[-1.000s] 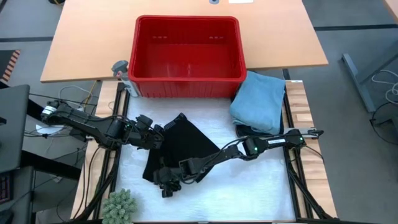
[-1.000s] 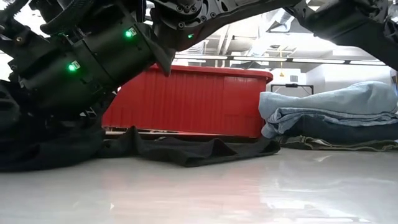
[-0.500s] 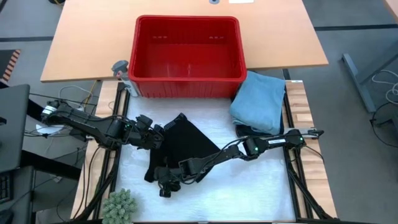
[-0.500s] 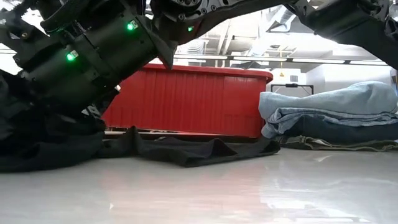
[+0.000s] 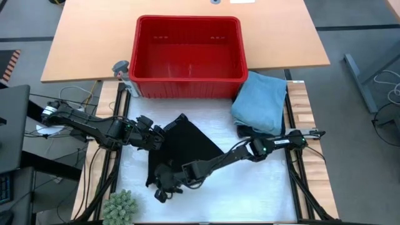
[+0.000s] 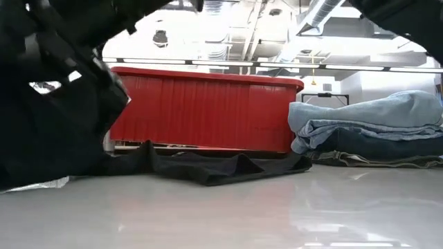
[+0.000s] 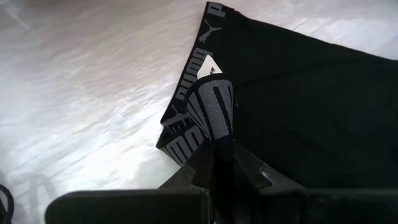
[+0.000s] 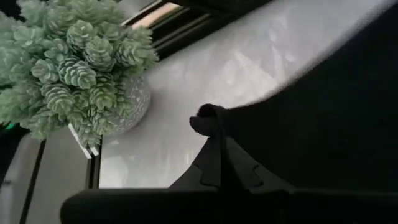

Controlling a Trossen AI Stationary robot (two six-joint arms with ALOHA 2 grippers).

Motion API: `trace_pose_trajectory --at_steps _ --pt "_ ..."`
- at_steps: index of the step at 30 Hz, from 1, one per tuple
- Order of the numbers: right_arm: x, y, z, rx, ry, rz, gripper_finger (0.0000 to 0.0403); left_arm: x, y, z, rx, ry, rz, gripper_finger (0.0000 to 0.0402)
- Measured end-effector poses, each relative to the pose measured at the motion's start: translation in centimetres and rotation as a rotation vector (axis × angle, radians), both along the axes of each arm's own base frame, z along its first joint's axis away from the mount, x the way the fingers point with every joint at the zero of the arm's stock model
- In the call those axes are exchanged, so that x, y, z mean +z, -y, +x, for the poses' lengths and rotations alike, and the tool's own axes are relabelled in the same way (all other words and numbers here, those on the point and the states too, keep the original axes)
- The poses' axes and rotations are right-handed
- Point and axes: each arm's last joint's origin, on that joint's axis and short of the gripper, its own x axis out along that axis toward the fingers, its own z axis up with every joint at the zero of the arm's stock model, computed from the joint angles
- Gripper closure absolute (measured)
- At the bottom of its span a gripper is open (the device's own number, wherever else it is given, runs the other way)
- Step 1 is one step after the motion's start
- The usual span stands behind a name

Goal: Fold Laundry from Bin
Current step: Fold the black boxer short

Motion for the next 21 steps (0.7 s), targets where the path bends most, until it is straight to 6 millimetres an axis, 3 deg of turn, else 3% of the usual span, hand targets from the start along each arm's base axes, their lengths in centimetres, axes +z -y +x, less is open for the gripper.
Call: trace_pose_trajectory --at_steps 9,16,21 --pt "-0.5 -3.7 -2.1 -0.247 -0.06 0.117 0.0382 0.0 0.0 0.0 -0.016 -0.007 0.011 0.0391" --pt "-1.1 -3.8 -2.9 -0.424 -0.1 0.206 0.0382 0.0 0.0 0.0 -0.01 0.0 0.025 0.0391" --pt "0.2 -3.1 -2.9 -0.46 -0.084 0.232 0.0382 -0.1 0.0 0.1 -0.008 0.002 0.031 0.0391"
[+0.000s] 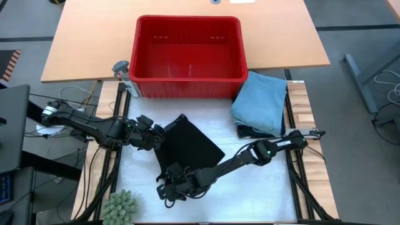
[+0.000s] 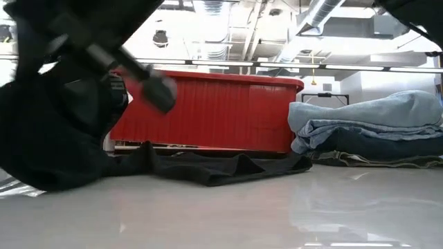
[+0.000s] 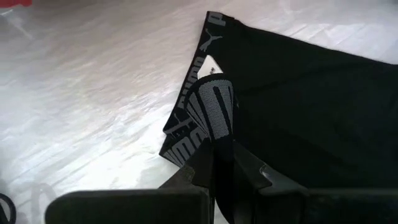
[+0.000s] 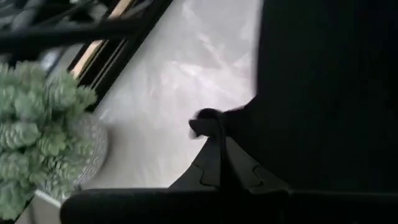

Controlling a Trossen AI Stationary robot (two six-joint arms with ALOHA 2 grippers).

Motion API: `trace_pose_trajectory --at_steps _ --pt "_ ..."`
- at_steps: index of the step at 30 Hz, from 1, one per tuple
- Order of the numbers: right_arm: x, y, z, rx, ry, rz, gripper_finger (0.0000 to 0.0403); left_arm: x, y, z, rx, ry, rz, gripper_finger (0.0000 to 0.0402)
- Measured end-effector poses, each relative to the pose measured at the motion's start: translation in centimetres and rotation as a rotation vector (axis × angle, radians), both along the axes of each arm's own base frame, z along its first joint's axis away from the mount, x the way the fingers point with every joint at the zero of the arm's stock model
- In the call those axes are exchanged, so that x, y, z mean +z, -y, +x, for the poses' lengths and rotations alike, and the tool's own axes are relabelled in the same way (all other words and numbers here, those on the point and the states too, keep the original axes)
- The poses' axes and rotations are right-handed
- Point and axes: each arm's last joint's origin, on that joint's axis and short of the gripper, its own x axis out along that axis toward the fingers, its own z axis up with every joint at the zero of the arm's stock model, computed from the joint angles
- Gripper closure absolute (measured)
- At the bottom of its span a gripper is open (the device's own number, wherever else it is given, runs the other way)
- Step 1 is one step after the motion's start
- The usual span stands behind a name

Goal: Fold Laundry from Bin
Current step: Fold the black boxer short

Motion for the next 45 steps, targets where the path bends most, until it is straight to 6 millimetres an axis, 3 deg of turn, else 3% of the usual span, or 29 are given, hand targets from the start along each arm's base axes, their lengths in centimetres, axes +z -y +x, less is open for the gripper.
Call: trace_pose_trajectory --at_steps 4,9,20,32,45 --pt "2.4 0.4 -1.6 -0.087 -0.05 -0.012 0.0382 -0.8 0.0 -0.1 0.012 -0.007 0.0 0.0391" --pt "4.1 0.7 -4.2 -0.171 -0.178 -0.095 0.0382 -1.3 0.0 0.1 0.02 0.024 0.004 0.0391" --pt "2.9 1.3 -4.8 -0.233 -0.249 -0.085 0.0382 -0.8 -0.1 0.9 0.038 0.125 0.028 0.0391" --pt "6.0 1.7 -8.1 -0.285 -0.369 -0.127 0.0382 -0.2 -1.4 2.3 0.08 0.231 0.035 0.0391" --pt "5.8 2.0 -9.1 -0.294 -0.466 -0.155 0.0382 -2.9 -1.6 6.0 0.022 0.18 0.016 0.0391"
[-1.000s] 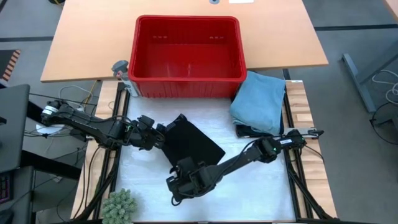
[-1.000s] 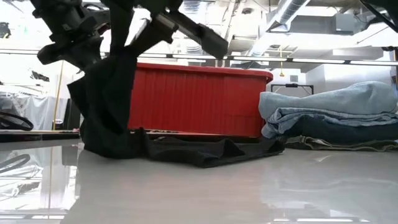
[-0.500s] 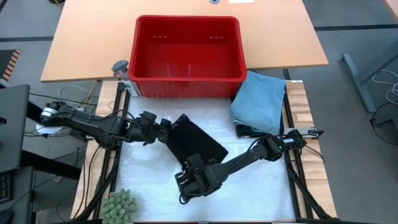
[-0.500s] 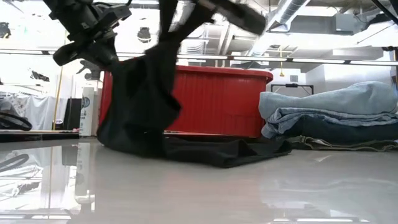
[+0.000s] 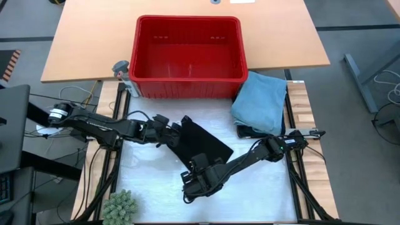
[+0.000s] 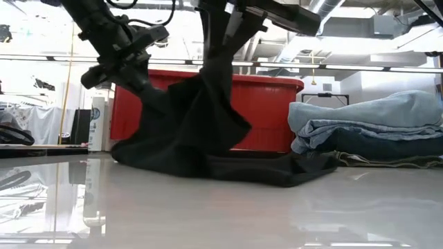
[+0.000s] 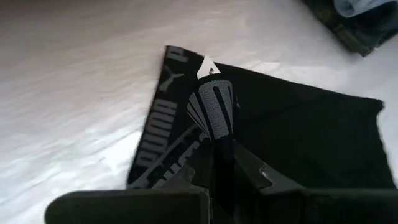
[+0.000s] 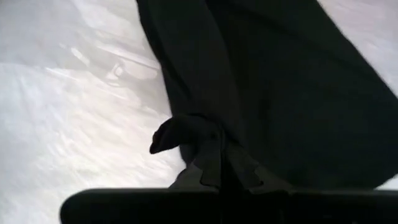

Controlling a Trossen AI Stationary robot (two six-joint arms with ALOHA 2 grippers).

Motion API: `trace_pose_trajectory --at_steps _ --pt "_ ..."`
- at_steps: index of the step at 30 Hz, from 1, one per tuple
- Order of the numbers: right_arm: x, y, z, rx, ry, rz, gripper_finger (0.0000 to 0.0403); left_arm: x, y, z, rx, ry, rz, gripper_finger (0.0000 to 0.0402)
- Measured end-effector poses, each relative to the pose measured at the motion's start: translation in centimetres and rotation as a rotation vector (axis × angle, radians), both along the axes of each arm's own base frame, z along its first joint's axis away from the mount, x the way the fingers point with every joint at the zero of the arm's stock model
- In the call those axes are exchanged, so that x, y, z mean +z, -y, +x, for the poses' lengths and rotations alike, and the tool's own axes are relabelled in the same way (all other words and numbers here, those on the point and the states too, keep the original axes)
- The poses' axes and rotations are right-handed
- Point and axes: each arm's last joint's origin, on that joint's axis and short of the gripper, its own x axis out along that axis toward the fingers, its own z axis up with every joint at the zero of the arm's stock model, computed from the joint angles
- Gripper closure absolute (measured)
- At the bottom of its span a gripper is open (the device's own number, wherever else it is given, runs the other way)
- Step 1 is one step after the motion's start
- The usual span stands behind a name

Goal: Fold Laundry from Bin
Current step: Fold the black boxer short

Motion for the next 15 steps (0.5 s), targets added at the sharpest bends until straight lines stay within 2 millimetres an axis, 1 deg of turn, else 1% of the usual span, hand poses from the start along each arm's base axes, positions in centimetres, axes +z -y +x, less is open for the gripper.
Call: trace_pose_trajectory --at_steps 5,9,12,15 --pt "0.4 -0.3 -0.9 -0.005 -0.043 0.008 0.0382 0.3 0.0 0.3 -0.006 0.041 0.007 0.0391" --pt "0.6 -0.1 -1.4 -0.016 -0.081 -0.004 0.0382 0.5 -0.8 0.3 0.022 0.049 0.007 0.0391" --pt "1.1 0.6 -1.4 -0.007 -0.09 -0.009 0.0382 0.4 -1.3 0.4 0.022 0.035 0.01 0.0391" --pt "1.3 1.5 -1.1 -0.003 -0.11 -0.008 0.0382 0.3 -1.8 0.4 0.03 0.028 0.013 0.0391"
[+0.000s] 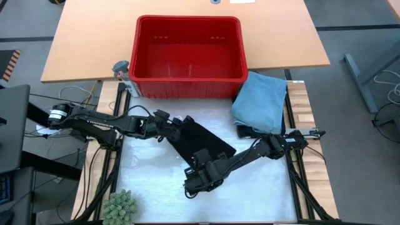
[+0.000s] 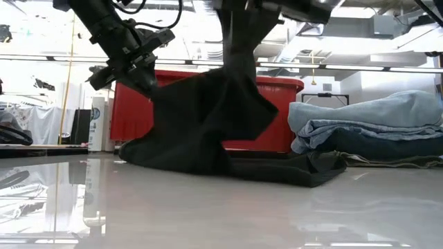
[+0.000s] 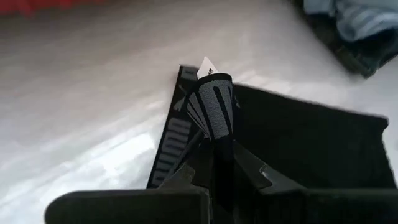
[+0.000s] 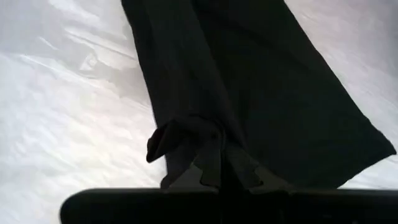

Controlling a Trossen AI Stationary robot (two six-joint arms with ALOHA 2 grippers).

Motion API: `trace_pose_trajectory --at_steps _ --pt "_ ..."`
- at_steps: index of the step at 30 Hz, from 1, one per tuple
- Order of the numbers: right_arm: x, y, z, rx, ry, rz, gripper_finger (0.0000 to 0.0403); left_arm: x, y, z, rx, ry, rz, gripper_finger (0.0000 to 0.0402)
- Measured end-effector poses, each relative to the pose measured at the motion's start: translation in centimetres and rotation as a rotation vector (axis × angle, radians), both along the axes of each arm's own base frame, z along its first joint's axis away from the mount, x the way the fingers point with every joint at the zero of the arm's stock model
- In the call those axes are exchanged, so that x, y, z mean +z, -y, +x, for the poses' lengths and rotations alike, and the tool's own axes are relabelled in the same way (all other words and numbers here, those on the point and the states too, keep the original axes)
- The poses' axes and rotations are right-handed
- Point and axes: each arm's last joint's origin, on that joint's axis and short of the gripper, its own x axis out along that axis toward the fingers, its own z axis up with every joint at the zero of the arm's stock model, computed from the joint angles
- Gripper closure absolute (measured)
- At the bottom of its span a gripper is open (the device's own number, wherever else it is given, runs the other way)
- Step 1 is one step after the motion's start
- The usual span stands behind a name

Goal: Fold Laundry from Bin
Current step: Fold the black boxer short

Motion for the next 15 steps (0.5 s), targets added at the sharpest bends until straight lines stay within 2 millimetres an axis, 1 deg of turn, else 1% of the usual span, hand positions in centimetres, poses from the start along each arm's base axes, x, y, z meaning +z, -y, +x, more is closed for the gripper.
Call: trace_pose_trajectory --at_steps 7,15 --pt "-0.1 1.7 0.6 0.037 -0.061 0.01 0.0382 0.2 -1.3 0.2 0.023 0.014 0.027 0.0391" --pt "-0.1 2.9 0.9 0.04 -0.098 0.002 0.0382 0.4 -2.5 0.3 0.057 0.015 0.07 0.0391"
